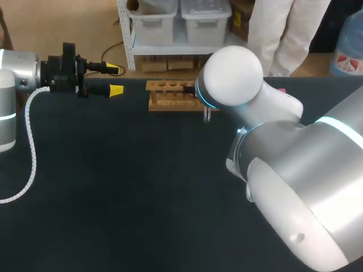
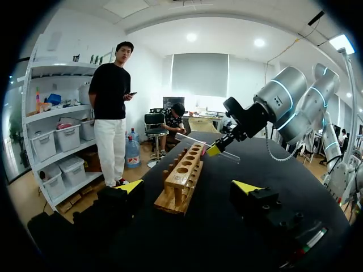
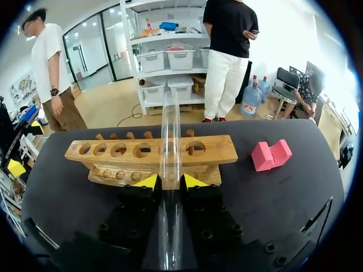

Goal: Grasp the test tube, adjust it, and insert it.

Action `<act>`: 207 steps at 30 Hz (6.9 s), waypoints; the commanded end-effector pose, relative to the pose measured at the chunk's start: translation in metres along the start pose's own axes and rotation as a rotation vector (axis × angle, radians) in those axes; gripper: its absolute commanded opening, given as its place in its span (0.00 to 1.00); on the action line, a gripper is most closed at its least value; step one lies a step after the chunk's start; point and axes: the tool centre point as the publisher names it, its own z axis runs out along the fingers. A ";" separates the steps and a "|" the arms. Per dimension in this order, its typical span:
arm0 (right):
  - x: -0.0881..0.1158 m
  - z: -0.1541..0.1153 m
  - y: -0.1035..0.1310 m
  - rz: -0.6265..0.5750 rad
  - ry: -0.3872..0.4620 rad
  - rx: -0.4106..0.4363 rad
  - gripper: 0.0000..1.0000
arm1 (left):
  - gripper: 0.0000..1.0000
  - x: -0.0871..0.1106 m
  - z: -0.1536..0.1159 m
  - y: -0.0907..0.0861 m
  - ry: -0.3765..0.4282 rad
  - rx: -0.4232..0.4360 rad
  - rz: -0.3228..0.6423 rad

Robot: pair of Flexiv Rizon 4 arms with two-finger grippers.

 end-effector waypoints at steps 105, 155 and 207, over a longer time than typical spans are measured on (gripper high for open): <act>-0.010 -0.065 -0.004 0.021 0.061 -0.042 0.00 | 1.00 0.001 0.000 0.000 -0.003 0.000 0.003; -0.010 -0.065 -0.004 0.021 0.061 -0.042 0.00 | 1.00 0.001 0.000 0.000 -0.003 0.000 0.003; 0.001 -0.004 0.011 -0.018 0.111 0.027 0.00 | 1.00 0.001 0.000 0.000 -0.003 0.000 0.003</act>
